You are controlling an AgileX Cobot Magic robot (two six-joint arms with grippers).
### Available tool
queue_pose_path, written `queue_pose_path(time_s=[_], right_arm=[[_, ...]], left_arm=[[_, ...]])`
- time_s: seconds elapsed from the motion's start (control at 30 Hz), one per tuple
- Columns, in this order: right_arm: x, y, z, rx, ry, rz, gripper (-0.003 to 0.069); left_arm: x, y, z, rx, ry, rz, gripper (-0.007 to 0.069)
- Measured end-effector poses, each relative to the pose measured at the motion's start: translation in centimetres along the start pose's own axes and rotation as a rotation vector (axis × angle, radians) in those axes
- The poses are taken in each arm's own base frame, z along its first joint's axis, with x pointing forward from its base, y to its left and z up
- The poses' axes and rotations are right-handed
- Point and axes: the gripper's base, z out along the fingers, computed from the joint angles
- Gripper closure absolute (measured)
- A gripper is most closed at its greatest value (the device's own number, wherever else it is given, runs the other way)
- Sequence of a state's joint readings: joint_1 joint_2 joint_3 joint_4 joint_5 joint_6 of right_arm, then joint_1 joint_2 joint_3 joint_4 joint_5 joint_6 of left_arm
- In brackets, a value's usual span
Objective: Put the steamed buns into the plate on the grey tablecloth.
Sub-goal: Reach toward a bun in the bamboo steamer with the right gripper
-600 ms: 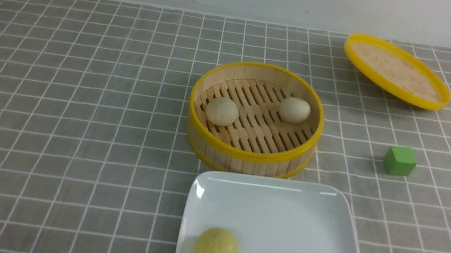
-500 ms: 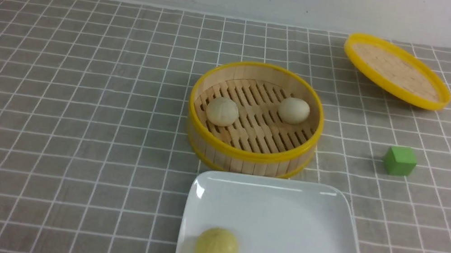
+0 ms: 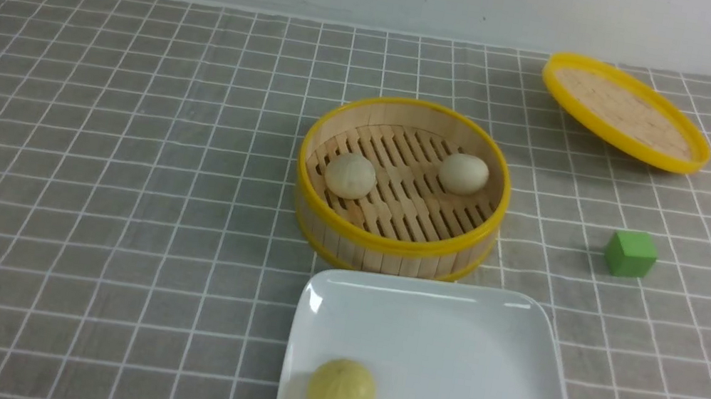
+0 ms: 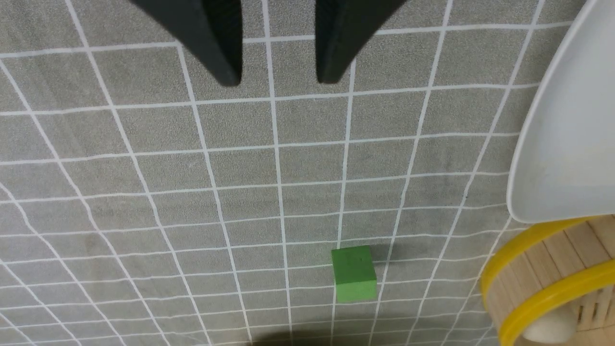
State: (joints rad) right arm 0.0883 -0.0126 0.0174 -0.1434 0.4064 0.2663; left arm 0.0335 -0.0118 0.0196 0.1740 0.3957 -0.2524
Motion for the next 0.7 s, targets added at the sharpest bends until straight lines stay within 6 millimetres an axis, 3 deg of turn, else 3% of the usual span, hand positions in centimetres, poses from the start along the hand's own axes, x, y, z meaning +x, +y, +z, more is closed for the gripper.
queue_pose_path(time_s=[0.57,0.67,0.7], right_arm=[[0.0,-0.02,0.0,0.002,0.0,-0.005,0.0419],[-0.01,-0.03,0.0,0.003,-0.001,-0.008,0.0419],[-0.02,0.12,0.0,-0.014,-0.002,0.056,0.0419]], left_arm=[[-0.06,0.23,0.0,-0.026,-0.006,0.061,0.0431],[-0.02,0.18,0.01,-0.02,-0.005,0.009,0.0428],[0.01,-0.09,0.01,0.01,-0.001,-0.139,0.0426]])
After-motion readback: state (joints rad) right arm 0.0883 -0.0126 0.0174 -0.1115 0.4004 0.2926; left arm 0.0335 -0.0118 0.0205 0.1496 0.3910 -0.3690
